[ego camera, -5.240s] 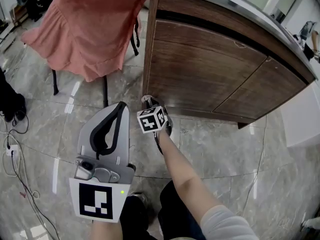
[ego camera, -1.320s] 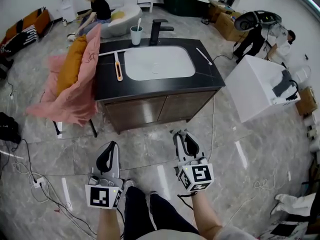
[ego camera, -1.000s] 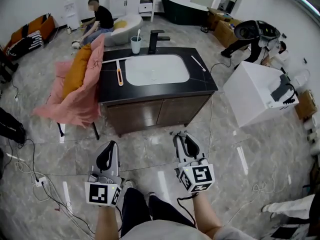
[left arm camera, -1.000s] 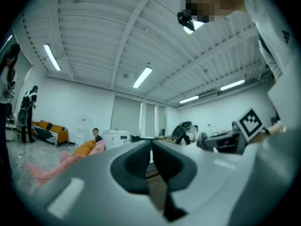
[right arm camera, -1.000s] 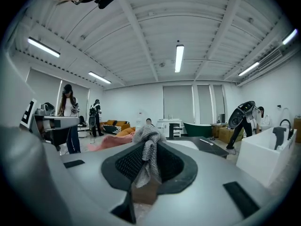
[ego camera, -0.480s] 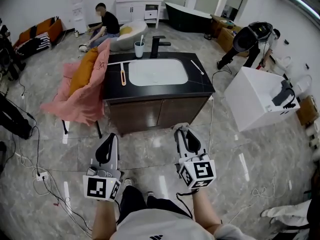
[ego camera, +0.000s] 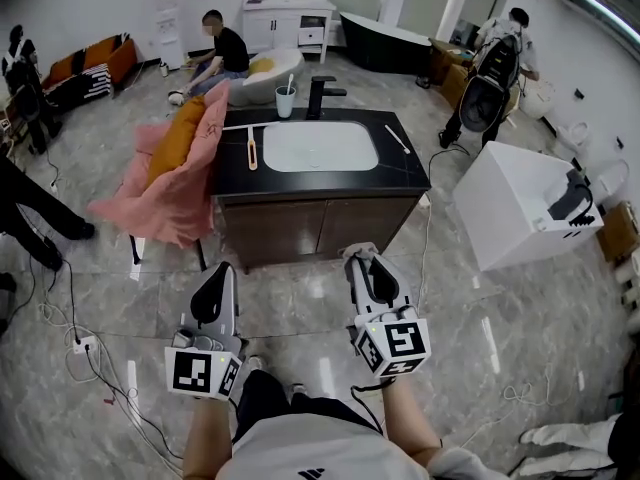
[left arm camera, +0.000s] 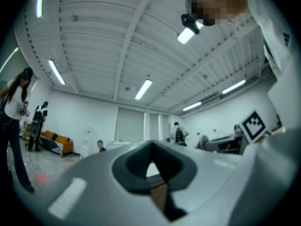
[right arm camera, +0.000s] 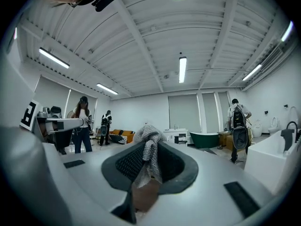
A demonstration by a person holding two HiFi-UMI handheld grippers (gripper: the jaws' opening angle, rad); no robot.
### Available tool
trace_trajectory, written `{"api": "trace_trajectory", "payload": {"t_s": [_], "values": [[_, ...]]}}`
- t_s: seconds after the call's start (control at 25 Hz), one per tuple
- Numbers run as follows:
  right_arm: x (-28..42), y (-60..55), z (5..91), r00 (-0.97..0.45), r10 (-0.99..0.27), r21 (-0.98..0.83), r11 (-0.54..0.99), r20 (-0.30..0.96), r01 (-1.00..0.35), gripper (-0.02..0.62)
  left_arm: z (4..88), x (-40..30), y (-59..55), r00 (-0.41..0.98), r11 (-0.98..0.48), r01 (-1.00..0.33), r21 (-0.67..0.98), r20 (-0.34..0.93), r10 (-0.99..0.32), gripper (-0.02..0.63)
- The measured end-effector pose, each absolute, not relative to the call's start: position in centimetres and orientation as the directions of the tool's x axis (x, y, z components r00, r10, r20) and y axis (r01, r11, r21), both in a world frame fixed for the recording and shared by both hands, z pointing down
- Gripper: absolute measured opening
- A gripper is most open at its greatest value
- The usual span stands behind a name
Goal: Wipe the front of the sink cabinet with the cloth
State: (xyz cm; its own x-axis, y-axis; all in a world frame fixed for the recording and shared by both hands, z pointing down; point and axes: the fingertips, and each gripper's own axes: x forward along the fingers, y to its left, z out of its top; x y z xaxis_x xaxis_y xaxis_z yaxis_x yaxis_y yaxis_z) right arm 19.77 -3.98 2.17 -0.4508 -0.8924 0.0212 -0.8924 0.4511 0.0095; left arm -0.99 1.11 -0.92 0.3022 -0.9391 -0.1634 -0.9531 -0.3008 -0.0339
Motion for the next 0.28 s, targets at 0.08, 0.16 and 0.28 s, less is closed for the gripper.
{"api": "trace_trajectory", "payload": {"t_s": [0.08, 0.16, 0.28], "values": [[19.71, -3.71, 2.08, -0.456, -0.890, 0.009, 0.456, 0.018, -0.890, 0.063, -1.12, -0.97, 1.46, 0.297, -0.295, -0.955, -0.038, -0.168, -0.940, 0.006], [19.69, -3.49, 1.95, -0.460, -0.888, 0.008, 0.460, 0.015, -0.888, 0.063, -1.30, -0.92, 1.73, 0.294, -0.292, -0.956, -0.037, -0.172, -0.940, 0.006], [19.71, -3.21, 1.78, -0.466, -0.885, 0.003, 0.466, 0.012, -0.885, 0.063, -1.50, -0.83, 2.06, 0.288, -0.287, -0.957, -0.035, -0.176, -0.941, 0.006]]}}
